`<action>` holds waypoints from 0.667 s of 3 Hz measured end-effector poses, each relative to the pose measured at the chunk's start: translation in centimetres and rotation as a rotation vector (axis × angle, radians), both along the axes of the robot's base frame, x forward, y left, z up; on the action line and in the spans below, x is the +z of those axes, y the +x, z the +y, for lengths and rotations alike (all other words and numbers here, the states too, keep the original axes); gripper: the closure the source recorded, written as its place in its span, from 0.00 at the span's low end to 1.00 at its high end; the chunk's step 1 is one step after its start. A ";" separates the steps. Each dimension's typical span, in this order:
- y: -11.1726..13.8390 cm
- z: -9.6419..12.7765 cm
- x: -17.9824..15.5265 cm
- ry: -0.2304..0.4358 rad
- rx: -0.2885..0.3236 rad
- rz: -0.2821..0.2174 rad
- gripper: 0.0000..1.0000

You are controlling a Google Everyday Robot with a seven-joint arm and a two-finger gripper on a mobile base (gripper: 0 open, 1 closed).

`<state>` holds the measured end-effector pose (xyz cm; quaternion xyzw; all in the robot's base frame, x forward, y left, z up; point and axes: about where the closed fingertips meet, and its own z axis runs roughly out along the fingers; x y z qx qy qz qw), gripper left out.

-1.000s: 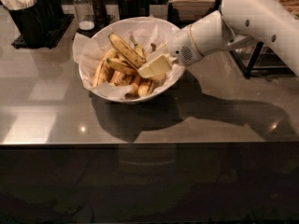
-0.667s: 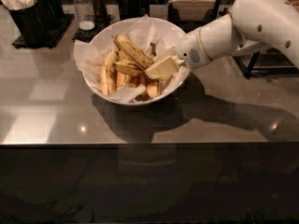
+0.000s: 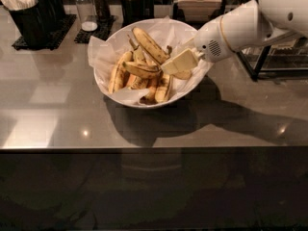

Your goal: Pick banana from white bowl

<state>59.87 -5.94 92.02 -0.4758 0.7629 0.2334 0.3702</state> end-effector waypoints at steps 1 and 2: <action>0.6 0.8 1.9 -0.017 0.055 -0.046 1.00; 1.0 2.1 3.8 0.010 0.129 -0.086 1.00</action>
Offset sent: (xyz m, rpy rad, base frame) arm 0.0143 0.0329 0.0642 0.0482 -0.1388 0.2134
